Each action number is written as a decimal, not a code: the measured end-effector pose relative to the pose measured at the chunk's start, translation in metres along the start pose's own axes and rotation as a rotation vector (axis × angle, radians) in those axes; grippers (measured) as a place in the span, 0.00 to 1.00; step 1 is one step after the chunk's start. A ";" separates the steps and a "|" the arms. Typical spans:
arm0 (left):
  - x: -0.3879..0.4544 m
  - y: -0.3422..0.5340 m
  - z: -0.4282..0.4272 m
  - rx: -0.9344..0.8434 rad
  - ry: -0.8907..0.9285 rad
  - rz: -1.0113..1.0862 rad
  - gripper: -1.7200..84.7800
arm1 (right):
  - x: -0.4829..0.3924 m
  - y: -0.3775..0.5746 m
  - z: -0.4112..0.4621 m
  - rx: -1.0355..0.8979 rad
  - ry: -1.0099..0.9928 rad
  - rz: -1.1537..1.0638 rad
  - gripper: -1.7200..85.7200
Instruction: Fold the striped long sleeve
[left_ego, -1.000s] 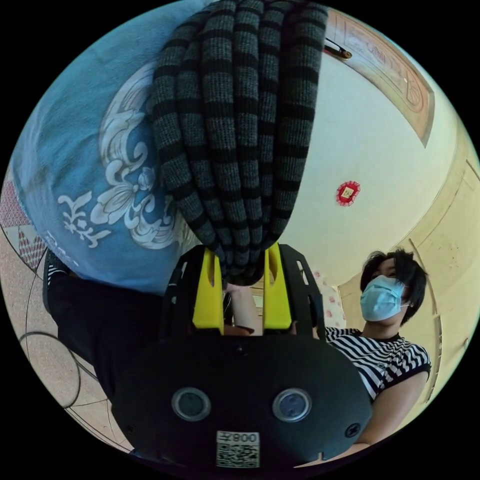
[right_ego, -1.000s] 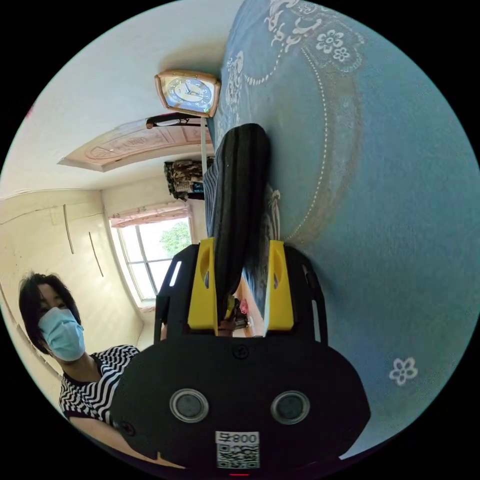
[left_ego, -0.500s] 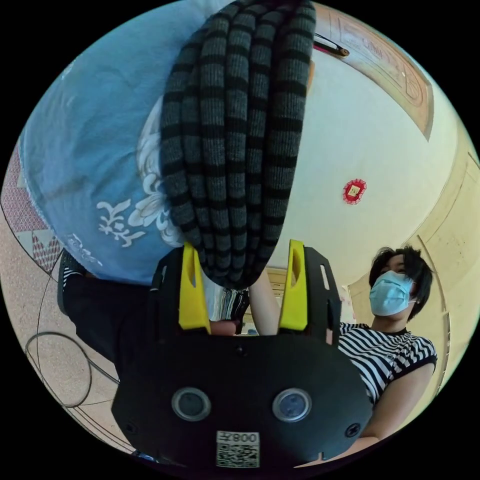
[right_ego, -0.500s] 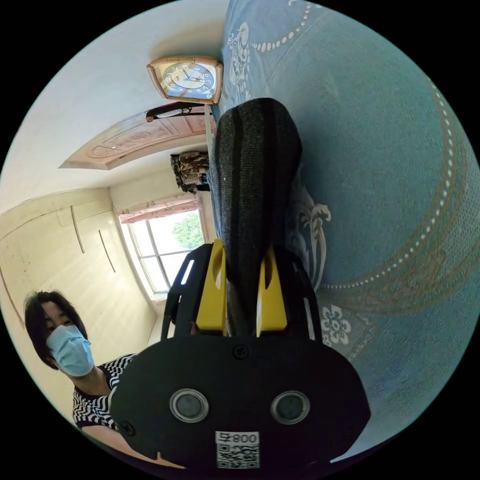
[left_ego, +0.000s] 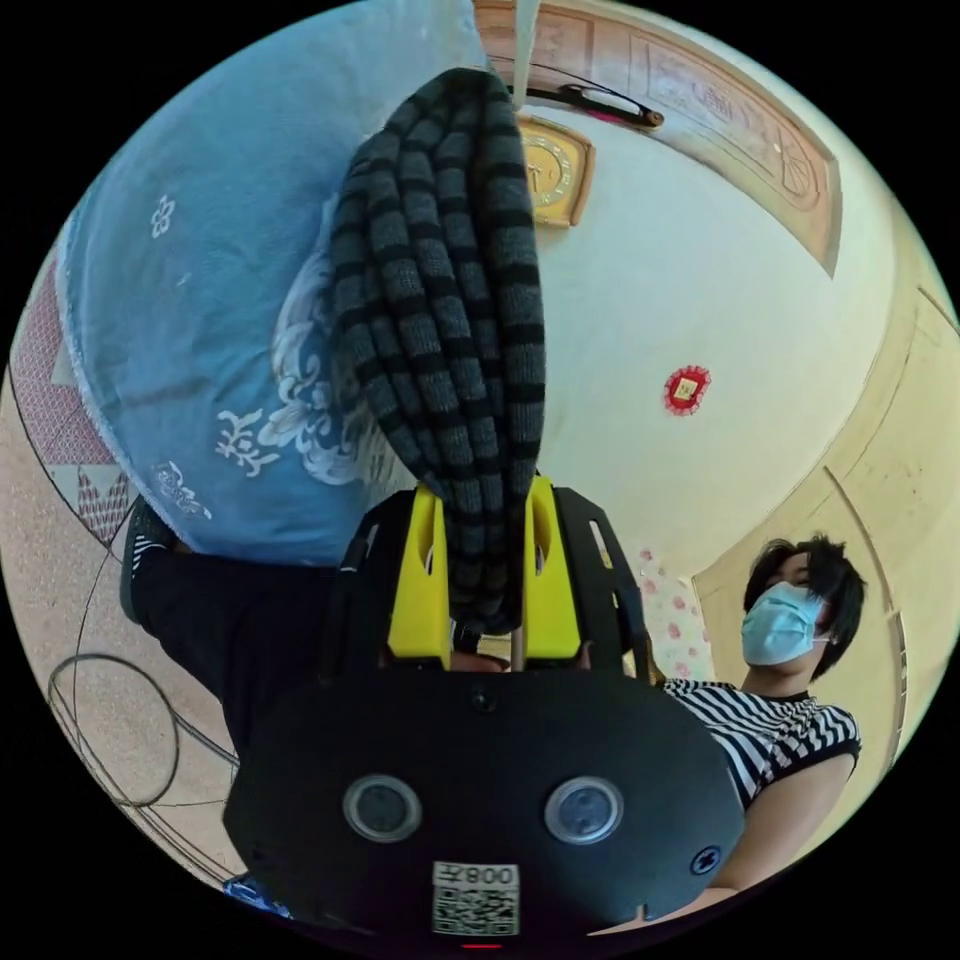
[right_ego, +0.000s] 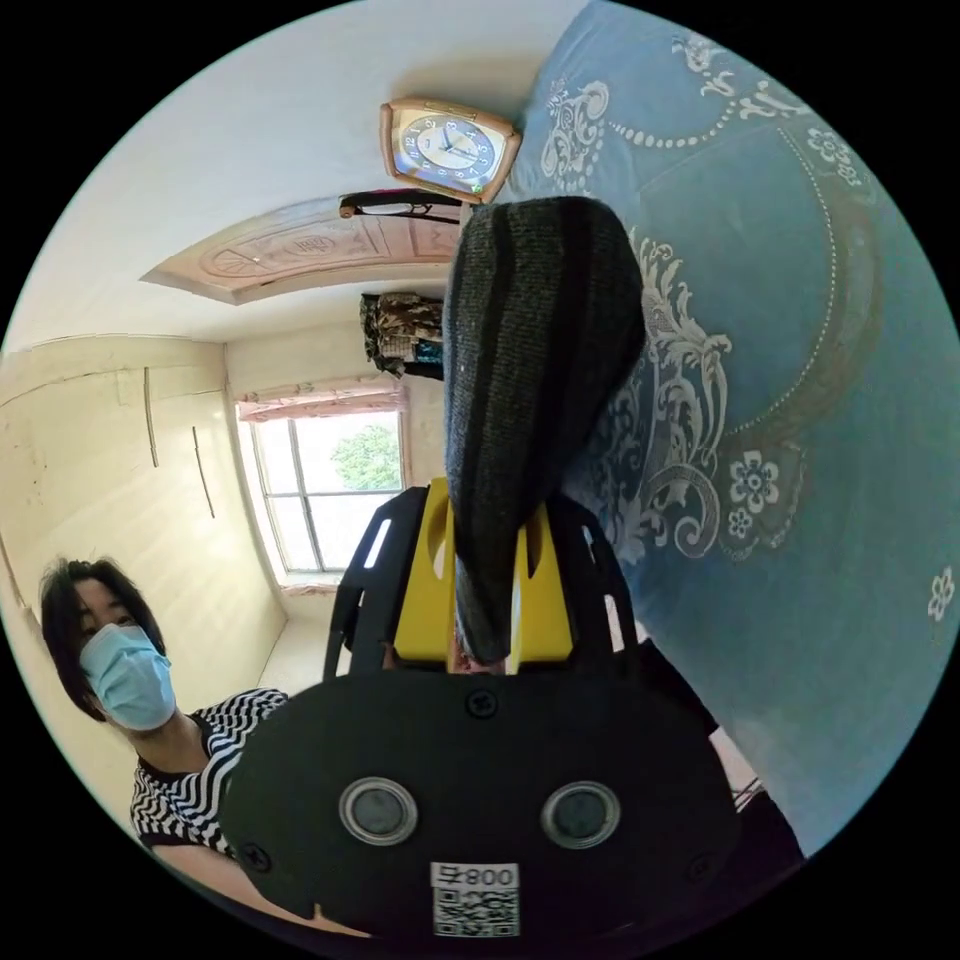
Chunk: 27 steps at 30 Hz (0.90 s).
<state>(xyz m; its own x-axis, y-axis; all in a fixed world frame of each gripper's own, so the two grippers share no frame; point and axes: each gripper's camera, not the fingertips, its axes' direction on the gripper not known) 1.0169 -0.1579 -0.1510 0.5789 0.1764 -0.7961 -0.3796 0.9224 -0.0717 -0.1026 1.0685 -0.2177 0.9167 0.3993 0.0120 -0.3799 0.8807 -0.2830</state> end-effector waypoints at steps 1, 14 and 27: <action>0.006 0.007 0.005 -0.030 -0.007 0.019 0.16 | -0.002 0.010 -0.006 0.007 -0.002 -0.001 0.12; 0.037 0.106 0.119 -0.359 0.048 0.191 0.16 | -0.057 0.248 -0.165 0.297 -0.003 -0.086 0.11; 0.037 0.177 0.344 -0.768 -0.002 0.276 0.16 | -0.051 0.441 -0.369 0.701 -0.024 -0.088 0.11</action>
<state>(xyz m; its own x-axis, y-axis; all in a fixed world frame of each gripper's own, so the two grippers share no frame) 1.2191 0.1305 0.0130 0.3933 0.3638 -0.8444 -0.8971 0.3532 -0.2657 -0.2713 1.3422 -0.6967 0.9478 0.3176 0.0297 -0.3020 0.8633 0.4043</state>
